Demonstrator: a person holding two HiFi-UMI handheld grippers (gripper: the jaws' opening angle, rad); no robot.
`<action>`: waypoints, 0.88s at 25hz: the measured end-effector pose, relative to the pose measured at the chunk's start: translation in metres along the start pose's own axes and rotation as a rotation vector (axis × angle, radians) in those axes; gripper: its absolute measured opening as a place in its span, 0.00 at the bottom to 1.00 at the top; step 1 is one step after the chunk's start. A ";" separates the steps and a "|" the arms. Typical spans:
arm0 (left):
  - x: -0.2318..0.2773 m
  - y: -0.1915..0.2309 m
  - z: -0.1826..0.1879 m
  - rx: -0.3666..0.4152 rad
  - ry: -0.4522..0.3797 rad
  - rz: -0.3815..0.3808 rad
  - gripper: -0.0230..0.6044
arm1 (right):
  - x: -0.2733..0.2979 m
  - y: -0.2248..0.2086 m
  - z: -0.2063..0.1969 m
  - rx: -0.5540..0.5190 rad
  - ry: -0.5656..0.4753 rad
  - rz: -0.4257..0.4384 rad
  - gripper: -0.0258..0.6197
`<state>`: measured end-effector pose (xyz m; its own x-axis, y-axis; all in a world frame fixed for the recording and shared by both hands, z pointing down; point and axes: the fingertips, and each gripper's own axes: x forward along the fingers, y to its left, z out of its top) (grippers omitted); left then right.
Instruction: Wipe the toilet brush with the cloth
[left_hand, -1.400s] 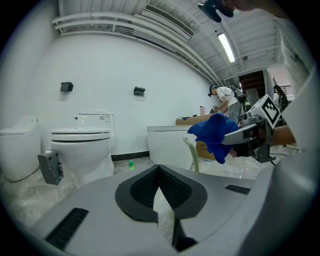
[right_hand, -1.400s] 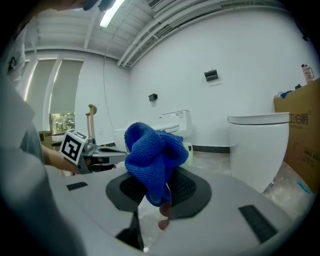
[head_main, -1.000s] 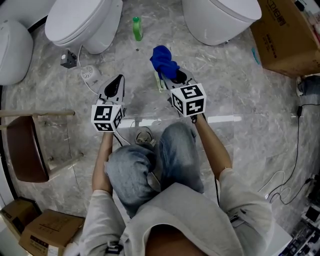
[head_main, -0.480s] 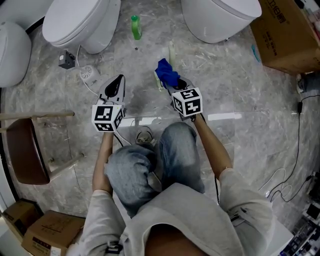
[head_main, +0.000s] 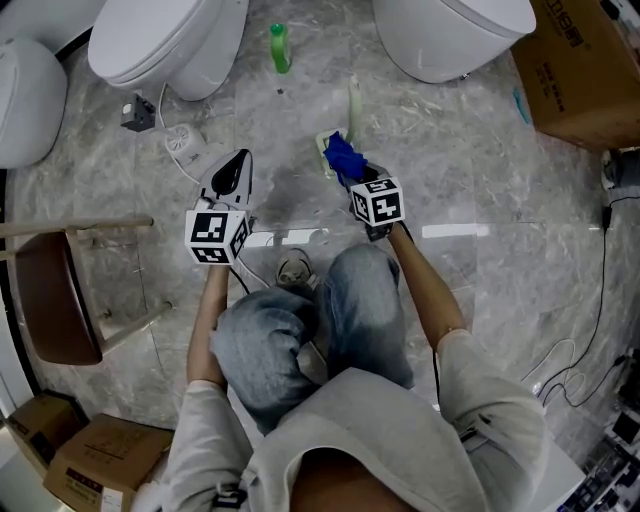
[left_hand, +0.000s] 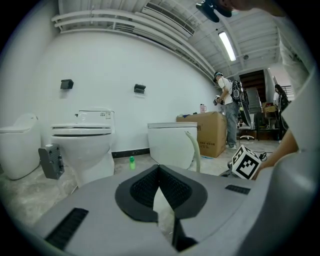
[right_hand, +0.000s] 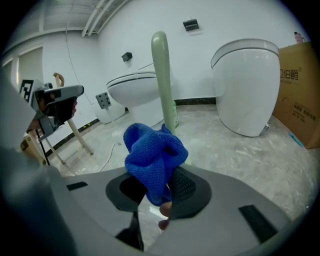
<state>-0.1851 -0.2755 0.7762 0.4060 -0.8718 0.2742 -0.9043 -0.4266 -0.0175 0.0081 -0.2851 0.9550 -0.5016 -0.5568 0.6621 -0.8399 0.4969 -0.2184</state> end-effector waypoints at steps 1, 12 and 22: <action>0.000 0.001 -0.001 -0.002 0.002 0.001 0.07 | 0.005 -0.001 -0.006 0.000 0.016 -0.002 0.21; 0.015 0.005 -0.015 -0.029 0.015 -0.023 0.07 | 0.030 -0.022 -0.058 0.021 0.143 -0.037 0.21; 0.037 -0.003 -0.027 -0.096 0.111 -0.080 0.07 | 0.005 -0.026 -0.074 0.112 0.192 -0.068 0.21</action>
<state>-0.1710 -0.3001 0.8123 0.4645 -0.8019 0.3758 -0.8805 -0.4637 0.0988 0.0434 -0.2514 1.0172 -0.4034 -0.4439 0.8001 -0.8935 0.3796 -0.2398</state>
